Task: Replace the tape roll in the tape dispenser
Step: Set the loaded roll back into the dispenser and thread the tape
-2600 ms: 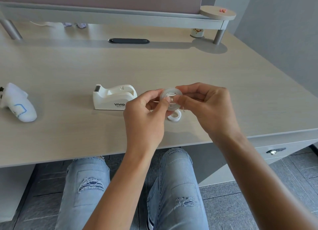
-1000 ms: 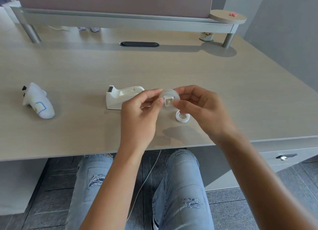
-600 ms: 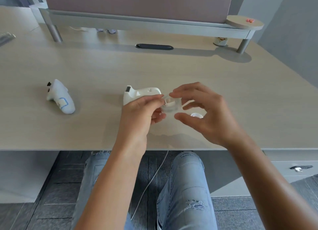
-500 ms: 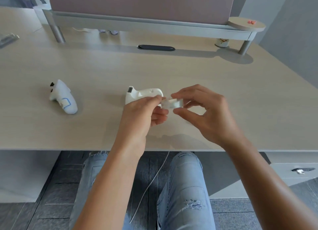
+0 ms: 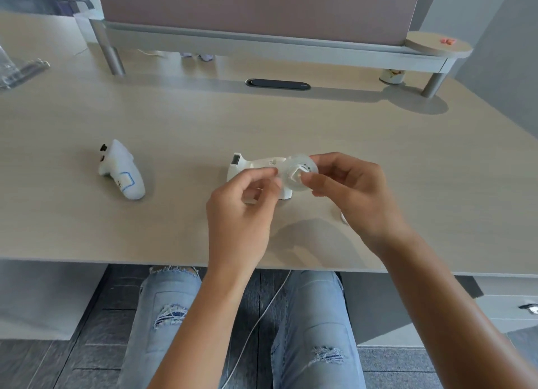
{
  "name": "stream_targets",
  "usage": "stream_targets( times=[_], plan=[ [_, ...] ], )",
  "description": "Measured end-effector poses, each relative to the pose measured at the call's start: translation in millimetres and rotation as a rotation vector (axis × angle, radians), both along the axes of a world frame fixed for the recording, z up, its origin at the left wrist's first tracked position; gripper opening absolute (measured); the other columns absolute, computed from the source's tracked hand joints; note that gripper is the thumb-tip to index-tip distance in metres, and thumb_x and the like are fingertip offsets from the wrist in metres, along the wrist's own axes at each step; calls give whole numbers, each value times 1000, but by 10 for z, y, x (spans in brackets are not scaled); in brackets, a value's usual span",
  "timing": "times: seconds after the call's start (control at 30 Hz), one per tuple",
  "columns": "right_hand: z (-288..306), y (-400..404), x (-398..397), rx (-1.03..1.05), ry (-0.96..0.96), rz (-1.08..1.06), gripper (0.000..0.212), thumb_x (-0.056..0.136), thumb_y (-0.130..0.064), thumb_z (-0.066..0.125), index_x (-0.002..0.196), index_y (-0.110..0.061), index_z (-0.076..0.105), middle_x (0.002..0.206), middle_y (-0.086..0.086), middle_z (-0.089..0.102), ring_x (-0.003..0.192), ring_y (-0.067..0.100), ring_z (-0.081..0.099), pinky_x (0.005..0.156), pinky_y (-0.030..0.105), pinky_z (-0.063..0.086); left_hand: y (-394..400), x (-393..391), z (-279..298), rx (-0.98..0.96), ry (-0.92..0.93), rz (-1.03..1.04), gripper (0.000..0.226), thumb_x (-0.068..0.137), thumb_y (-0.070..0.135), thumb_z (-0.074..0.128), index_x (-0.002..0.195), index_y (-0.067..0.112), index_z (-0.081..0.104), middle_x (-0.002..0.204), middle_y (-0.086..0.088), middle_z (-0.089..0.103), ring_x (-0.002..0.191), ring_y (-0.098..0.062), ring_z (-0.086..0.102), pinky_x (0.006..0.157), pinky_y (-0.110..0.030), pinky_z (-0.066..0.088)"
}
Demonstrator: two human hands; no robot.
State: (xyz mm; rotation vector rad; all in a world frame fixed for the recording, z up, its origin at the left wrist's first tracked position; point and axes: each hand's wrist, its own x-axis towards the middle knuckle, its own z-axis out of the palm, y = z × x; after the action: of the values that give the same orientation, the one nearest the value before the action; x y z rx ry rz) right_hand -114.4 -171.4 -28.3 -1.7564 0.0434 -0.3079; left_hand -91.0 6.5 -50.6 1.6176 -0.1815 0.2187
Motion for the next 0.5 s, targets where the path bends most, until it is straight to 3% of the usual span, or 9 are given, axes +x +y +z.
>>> stream_targets(
  times=[0.1,0.17,0.23,0.4,0.5],
  plan=[
    [-15,1,172,-60,2,-95,15,89,-19,81,103,-17,79,98,1,81,85,12,69,87,40,58,72,111,-74,210,-202,250,16,91,20,71,106,18,76,96,4,74,91,-22,62,81,-33,53],
    [-13,-5,296,-127,6,-134,13,89,-21,81,101,-20,79,96,-4,81,84,11,70,86,40,59,118,215,-112,326,-247,337,26,88,19,73,114,16,73,111,0,71,108,-26,57,92,-20,45],
    [0,-2,410,-194,3,-150,10,89,-21,81,99,-21,77,92,-9,79,80,5,68,81,31,58,143,332,-161,403,-191,281,41,85,18,76,125,15,67,125,-3,67,122,-26,51,98,-6,33],
    [44,29,594,-320,36,-92,11,90,-24,81,99,-20,78,93,-13,79,83,1,72,74,13,54,134,548,-251,481,-35,61,76,83,31,81,150,22,48,152,-2,52,145,-22,41,116,-34,37],
    [32,45,618,-375,62,-47,10,90,-23,81,99,-21,79,94,-12,80,88,5,75,75,21,58,127,580,-298,486,3,14,80,84,35,79,154,30,42,158,2,47,147,-19,43,116,-42,42]
  ],
)
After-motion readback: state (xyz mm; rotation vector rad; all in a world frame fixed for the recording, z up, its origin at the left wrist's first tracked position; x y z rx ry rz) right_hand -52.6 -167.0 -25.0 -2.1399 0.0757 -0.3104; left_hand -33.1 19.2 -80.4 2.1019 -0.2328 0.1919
